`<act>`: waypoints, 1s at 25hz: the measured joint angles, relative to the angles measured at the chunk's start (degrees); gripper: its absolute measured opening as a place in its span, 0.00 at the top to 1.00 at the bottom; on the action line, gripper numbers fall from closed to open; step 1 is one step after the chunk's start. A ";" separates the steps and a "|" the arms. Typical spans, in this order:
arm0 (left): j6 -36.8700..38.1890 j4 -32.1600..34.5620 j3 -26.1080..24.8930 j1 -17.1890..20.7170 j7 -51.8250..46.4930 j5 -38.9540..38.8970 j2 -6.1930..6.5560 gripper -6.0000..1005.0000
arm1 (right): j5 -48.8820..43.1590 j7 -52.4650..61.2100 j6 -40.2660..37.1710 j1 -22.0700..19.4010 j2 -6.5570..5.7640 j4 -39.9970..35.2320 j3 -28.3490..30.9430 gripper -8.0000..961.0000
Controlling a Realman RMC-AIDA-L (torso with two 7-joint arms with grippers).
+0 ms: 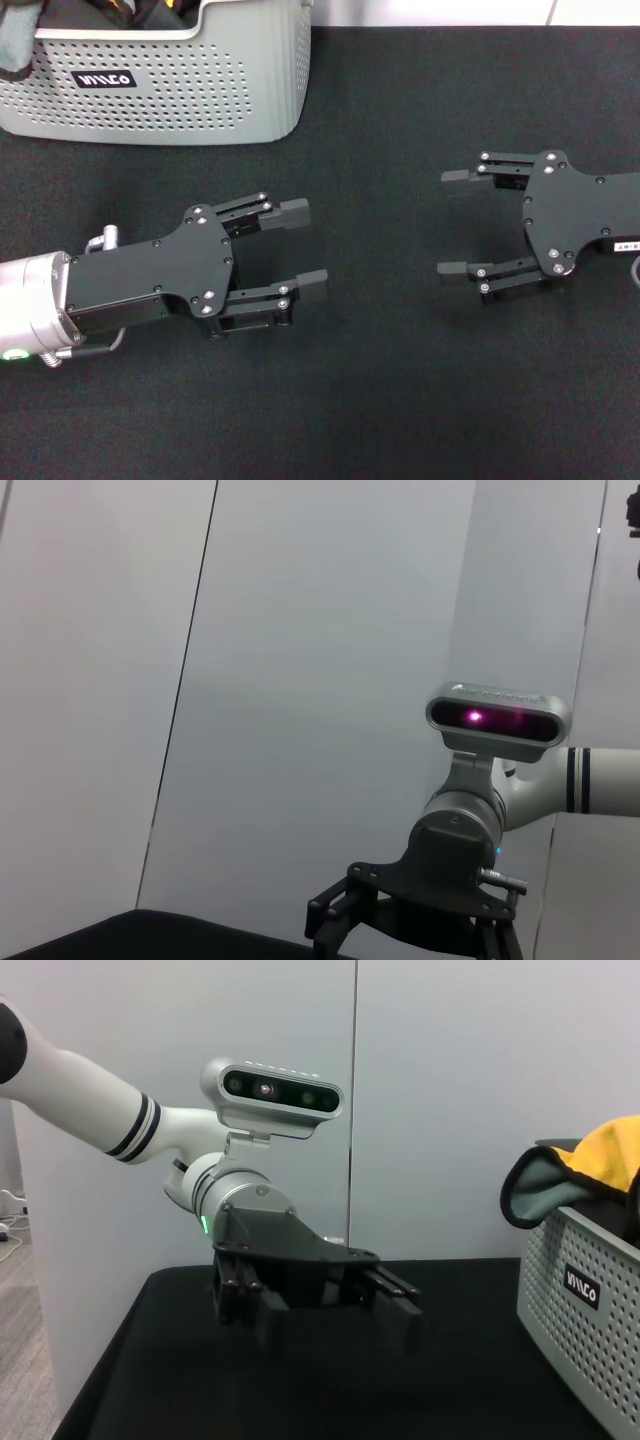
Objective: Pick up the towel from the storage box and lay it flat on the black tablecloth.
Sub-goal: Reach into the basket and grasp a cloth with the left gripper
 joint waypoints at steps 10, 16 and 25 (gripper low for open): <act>-0.01 0.02 0.04 0.33 1.73 0.57 -0.03 0.23 | 0.99 0.05 0.42 -0.77 0.12 -0.57 -0.20 0.09; -0.22 0.56 0.14 0.01 2.16 0.55 0.35 0.24 | 2.68 0.03 1.50 -1.37 0.11 -0.83 0.09 0.09; -9.07 0.02 -4.76 -2.77 5.64 -0.41 0.16 0.24 | 4.71 -0.46 -2.35 -3.74 0.06 -0.19 0.96 0.09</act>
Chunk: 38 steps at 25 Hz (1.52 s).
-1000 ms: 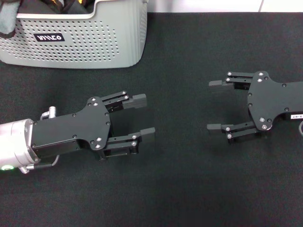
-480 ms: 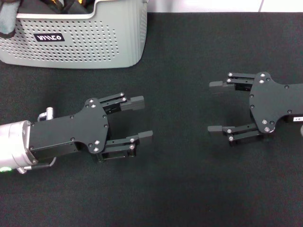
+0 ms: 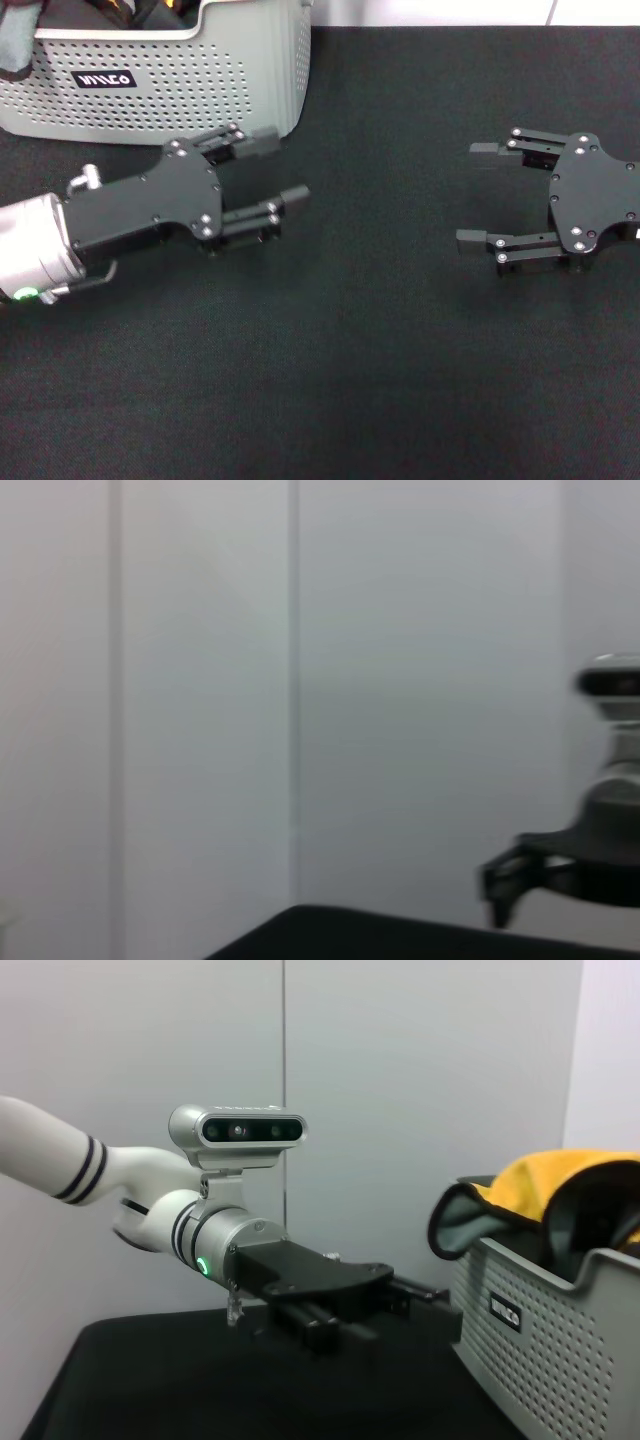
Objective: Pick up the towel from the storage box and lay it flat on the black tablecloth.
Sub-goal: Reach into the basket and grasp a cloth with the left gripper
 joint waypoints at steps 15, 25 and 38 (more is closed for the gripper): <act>-5.57 -0.80 -20.37 7.19 -2.63 -3.25 -0.37 0.26 | 0.05 -0.29 -2.90 -0.27 0.03 2.04 1.40 0.09; -18.51 -5.71 -24.69 5.97 -3.95 -5.87 -0.59 0.28 | -0.03 -1.83 -4.46 -0.20 -0.05 4.98 1.98 0.09; -24.23 -9.00 -24.88 3.54 -7.63 -12.78 -0.33 0.30 | -0.15 -2.31 -5.31 0.18 -0.11 5.74 2.38 0.09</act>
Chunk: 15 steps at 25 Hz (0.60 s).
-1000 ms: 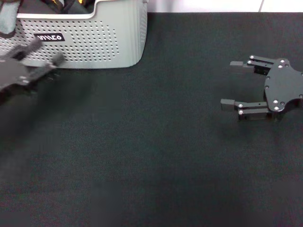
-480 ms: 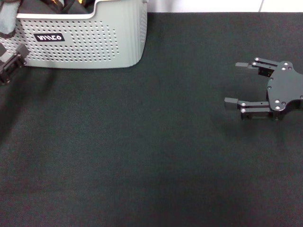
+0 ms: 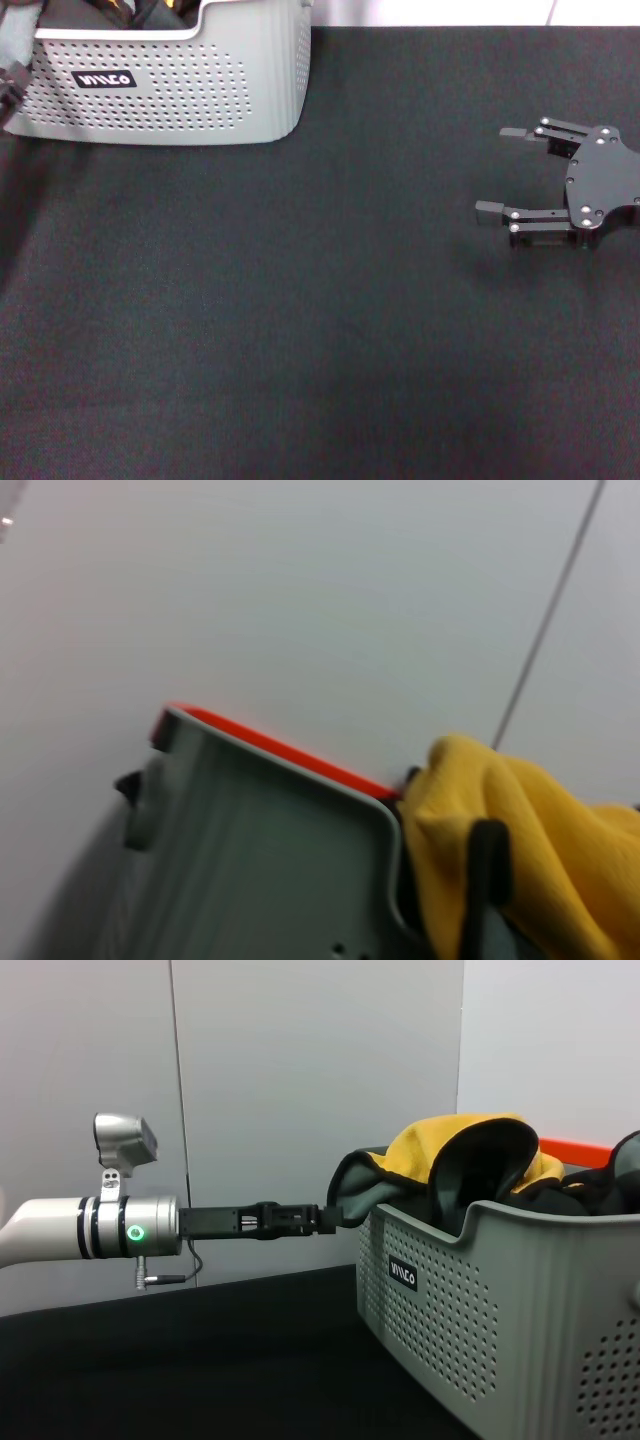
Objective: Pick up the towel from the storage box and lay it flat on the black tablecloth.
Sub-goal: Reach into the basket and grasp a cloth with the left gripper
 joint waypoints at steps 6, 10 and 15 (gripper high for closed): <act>-1.61 0.10 0.74 0.09 -3.91 0.48 0.44 0.31 | -0.28 -1.54 0.00 0.03 -0.03 0.31 0.74 0.10; -1.61 0.08 0.79 -0.03 -3.95 0.74 0.18 0.35 | 0.08 -2.15 0.39 -0.22 -0.03 0.31 1.31 0.10; -0.79 -0.41 0.81 -0.44 -2.25 0.39 -0.14 0.51 | 0.11 -3.07 0.31 -0.31 -0.03 0.41 1.31 0.10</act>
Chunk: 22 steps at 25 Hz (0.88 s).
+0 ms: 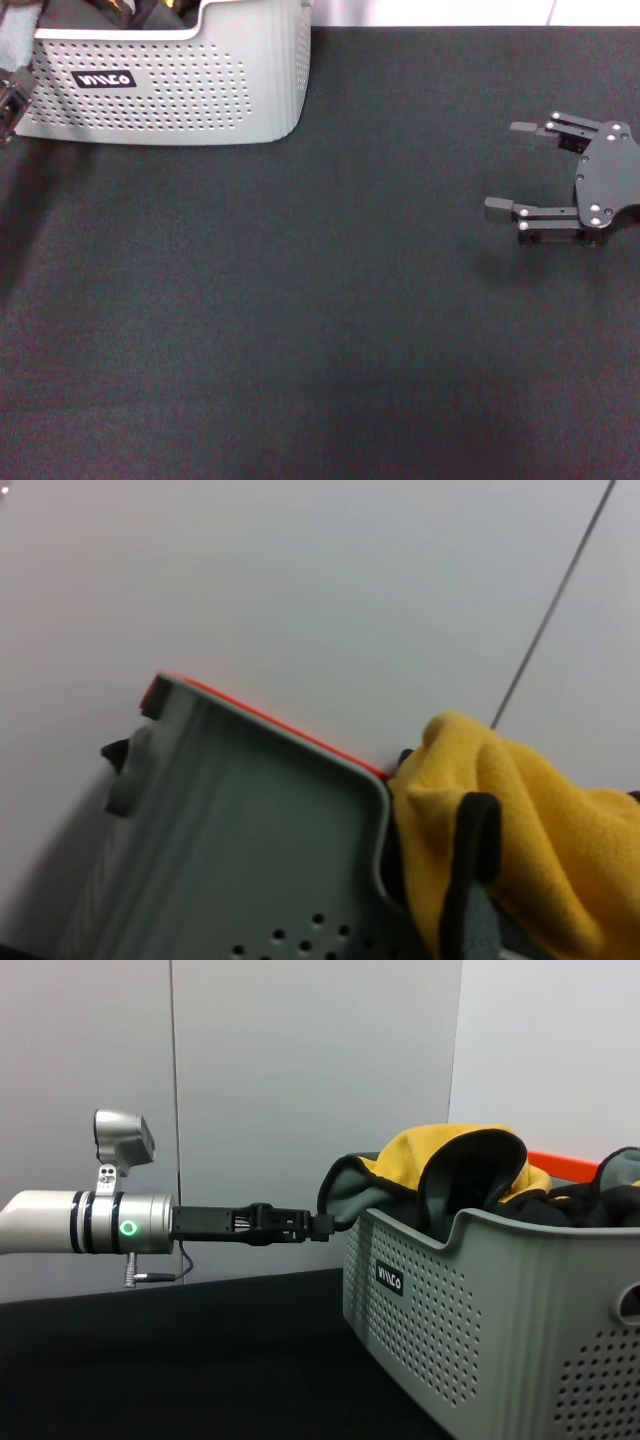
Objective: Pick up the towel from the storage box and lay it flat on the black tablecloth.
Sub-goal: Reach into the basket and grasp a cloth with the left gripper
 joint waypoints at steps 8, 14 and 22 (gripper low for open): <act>1.69 -1.82 -0.75 -0.09 0.43 -2.93 -0.04 0.52 | 0.01 -0.10 -0.02 0.11 0.00 0.00 0.00 0.11; 1.73 -2.09 -0.36 -0.29 1.07 -3.27 0.04 0.61 | -0.12 -0.18 0.08 0.31 0.00 -0.01 -0.11 0.11; 1.66 -3.79 -0.65 -1.04 3.51 -6.15 0.02 0.75 | 0.33 -0.29 1.01 0.06 0.10 -0.05 -0.09 0.11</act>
